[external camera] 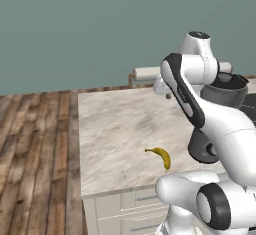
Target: Open the blender lid, put the banana in the blender, close the lid, and start the blender.
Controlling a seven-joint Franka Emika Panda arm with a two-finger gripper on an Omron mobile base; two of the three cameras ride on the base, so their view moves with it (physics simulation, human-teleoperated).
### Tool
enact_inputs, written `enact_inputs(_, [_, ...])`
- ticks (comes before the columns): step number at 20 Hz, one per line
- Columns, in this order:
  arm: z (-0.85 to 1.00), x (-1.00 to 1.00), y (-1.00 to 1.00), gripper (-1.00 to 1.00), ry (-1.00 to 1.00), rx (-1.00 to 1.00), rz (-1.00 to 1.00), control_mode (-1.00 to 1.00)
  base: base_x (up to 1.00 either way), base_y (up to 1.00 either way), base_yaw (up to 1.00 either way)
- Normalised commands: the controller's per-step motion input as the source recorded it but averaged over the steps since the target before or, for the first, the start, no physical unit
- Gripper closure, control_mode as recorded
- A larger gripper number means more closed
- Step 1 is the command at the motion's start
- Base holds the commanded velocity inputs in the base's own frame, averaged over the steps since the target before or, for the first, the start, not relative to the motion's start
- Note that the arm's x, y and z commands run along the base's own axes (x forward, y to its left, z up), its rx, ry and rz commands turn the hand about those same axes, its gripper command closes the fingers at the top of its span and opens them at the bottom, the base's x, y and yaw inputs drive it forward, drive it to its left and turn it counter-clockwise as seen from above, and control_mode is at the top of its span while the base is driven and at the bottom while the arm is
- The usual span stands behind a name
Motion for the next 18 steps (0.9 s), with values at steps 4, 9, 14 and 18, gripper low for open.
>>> enact_inputs(4, [0.0, -0.21, 0.0, -1.0, -0.09, 0.0, 0.0, -1.0, 0.0, 0.0, 0.0])
enact_inputs(9, [0.5, -0.2, -0.18, -1.0, -0.34, 0.07, -0.03, -1.0, 0.0, 0.0, 0.0])
enact_inputs(14, [0.94, -0.03, -0.77, -1.0, -0.17, 0.03, -0.12, -1.0, 0.0, 0.0, 0.0])
enact_inputs(18, [0.82, 0.01, -0.89, -1.0, 0.0, 0.0, -0.22, -1.0, 0.0, 0.0, 0.0])
